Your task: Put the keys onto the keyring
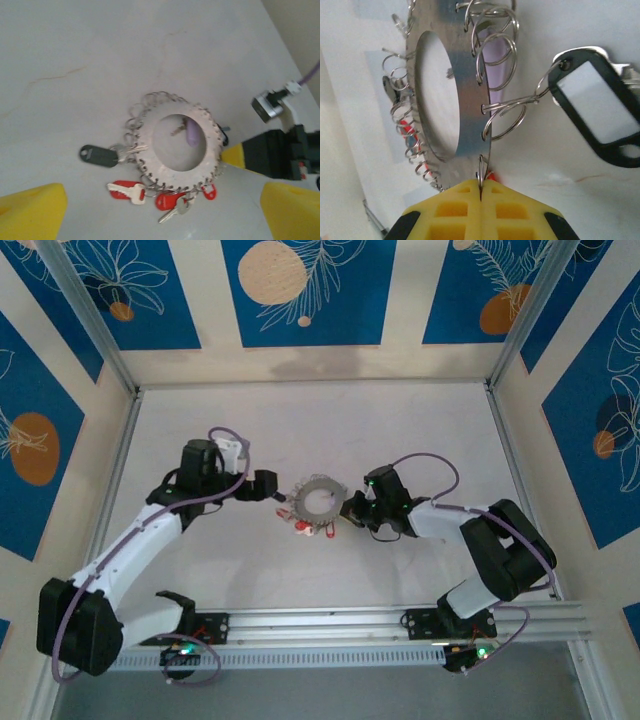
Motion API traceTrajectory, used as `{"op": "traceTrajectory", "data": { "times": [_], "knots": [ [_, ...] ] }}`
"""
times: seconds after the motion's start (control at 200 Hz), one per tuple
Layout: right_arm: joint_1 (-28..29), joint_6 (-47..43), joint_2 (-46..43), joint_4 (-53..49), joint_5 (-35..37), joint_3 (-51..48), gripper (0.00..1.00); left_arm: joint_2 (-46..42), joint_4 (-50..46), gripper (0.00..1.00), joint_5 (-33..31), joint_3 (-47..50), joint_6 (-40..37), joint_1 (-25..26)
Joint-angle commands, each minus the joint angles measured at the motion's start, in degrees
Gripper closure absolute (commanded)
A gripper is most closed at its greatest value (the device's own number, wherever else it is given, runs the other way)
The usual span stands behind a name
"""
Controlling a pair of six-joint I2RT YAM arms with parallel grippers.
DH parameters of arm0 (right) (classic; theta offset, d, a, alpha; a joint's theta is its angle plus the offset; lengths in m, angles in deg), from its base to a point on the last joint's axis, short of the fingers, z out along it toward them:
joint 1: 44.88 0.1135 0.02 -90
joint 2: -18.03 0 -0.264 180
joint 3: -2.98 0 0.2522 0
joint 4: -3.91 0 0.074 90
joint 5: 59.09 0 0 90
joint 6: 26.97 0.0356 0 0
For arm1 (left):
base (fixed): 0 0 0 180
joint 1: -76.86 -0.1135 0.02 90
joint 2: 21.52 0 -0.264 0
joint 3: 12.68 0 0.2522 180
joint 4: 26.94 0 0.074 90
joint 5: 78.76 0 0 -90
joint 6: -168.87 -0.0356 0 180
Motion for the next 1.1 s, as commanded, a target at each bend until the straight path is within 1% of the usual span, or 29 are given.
{"op": "traceTrajectory", "data": {
  "times": [0.0, 0.07, 0.2, 0.375, 0.565, 0.635, 0.705, 0.795, 0.905, 0.975, 0.995, 1.02, 1.04, 1.095],
  "knots": [
    [-1.3, -7.2, -0.8, -3.7, -0.8, 0.8, 0.95, 2.6, 4.8, 0.01, -0.3, 1.3, -0.6, 4.5],
    [-2.1, -8.6, -0.6, -3.4, -0.3, -0.6, 0.92, 4.0, 6.8, 0.01, -2.5, 1.8, 0.2, 5.7],
    [-3.6, -9.7, -0.6, -3.6, -0.8, -2.5, 0.87, 5.6, 9.5, 0.01, -3.8, 3.0, 2.1, 6.0],
    [-3.9, -10.6, -0.6, -4.5, -0.3, -3.3, 0.78, 6.9, 8.3, 0.01, -5.3, 2.7, 1.8, 6.0],
    [-3.4, -10.9, -3.1, -7.2, 0.7, -3.1, 0.76, 6.9, 5.3, 0.01, -6.3, 1.6, 0.0, 6.0],
    [-3.2, -9.8, -4.2, -8.5, 0.2, -2.7, 0.74, 6.2, 4.3, 0.01, -7.2, 1.4, -0.4, 6.0],
    [-3.2, -7.3, -4.9, -5.7, -1.8, -3.6, 0.73, 5.7, 3.6, 0.01, -7.7, 1.4, -1.1, 6.0],
    [-3.2, -5.6, -3.5, -3.4, -3.5, -3.3, 0.73, 5.3, 2.8, 0.01, -8.4, 1.6, -1.6, 6.1],
    [-3.1, -4.6, -1.6, -1.8, -3.1, -3.1, 0.76, 5.2, 2.9, 0.01, -8.3, 2.0, -1.6, 6.0],
    [-3.3, -4.4, -1.2, -1.8, -2.3, -3.0, 0.75, 4.9, 2.5, 0.01, -8.4, 2.0, -1.6, 6.0],
    [-3.2, -4.4, -1.2, -2.2, -2.1, -2.9, 0.73, 4.9, 2.5, 0.01, -8.5, 2.1, -1.5, 6.0],
    [-3.3, -4.4, -1.2, -2.9, -1.6, -2.7, 0.66, 4.7, 2.6, 0.01, -8.6, 2.2, -1.5, 6.0],
    [-3.3, -4.5, -1.3, -3.3, -1.3, -2.6, 0.63, 4.5, 2.5, 0.01, -8.6, 2.3, -1.6, 6.0],
    [-3.3, -4.7, -1.4, -3.3, -1.3, -2.8, 0.61, 4.2, 2.4, 0.01, -8.6, 2.3, -1.8, 6.0]
  ]
}}
